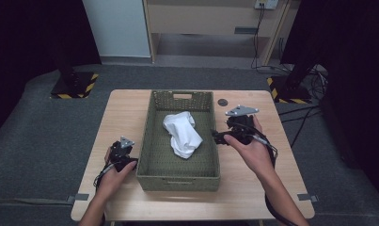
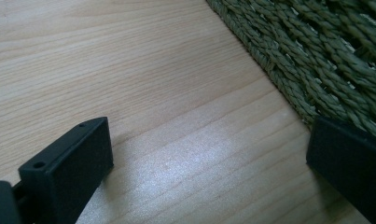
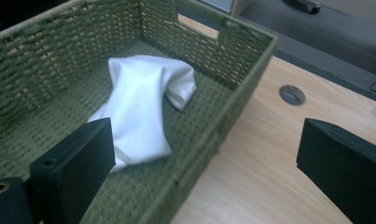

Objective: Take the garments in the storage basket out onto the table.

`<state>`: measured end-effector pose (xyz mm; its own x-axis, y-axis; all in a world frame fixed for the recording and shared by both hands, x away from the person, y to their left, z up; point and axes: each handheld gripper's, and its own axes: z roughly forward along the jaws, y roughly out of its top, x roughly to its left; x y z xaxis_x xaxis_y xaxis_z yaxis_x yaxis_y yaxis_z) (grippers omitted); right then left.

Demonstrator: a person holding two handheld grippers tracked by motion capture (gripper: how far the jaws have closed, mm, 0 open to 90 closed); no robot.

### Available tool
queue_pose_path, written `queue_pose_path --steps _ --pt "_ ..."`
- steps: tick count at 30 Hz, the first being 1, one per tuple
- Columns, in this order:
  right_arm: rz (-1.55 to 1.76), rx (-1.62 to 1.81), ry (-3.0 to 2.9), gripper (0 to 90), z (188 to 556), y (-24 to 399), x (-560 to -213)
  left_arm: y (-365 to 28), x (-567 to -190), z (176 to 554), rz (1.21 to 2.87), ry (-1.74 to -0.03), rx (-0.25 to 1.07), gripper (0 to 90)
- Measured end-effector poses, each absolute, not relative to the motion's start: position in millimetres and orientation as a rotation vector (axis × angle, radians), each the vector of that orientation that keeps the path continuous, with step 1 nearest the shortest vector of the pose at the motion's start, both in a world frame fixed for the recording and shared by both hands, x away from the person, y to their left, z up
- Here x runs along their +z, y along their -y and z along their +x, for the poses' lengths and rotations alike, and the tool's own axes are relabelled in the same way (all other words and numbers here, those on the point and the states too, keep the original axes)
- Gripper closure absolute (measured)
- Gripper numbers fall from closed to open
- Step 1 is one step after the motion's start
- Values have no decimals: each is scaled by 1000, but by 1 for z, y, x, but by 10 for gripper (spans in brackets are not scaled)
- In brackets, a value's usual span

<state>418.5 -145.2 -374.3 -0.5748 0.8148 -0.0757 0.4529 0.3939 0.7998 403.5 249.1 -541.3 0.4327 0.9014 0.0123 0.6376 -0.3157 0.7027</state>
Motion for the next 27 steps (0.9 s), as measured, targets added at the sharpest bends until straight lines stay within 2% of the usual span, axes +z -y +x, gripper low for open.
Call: queue_pose_path --steps 22,27 --pt "1037 1038 -2302 35 471 63 -390 -249 -541 404 2059 -1292 545 0" --pt "1096 1122 -2267 33 481 50 -392 -249 -541 404 2059 -1292 545 0"
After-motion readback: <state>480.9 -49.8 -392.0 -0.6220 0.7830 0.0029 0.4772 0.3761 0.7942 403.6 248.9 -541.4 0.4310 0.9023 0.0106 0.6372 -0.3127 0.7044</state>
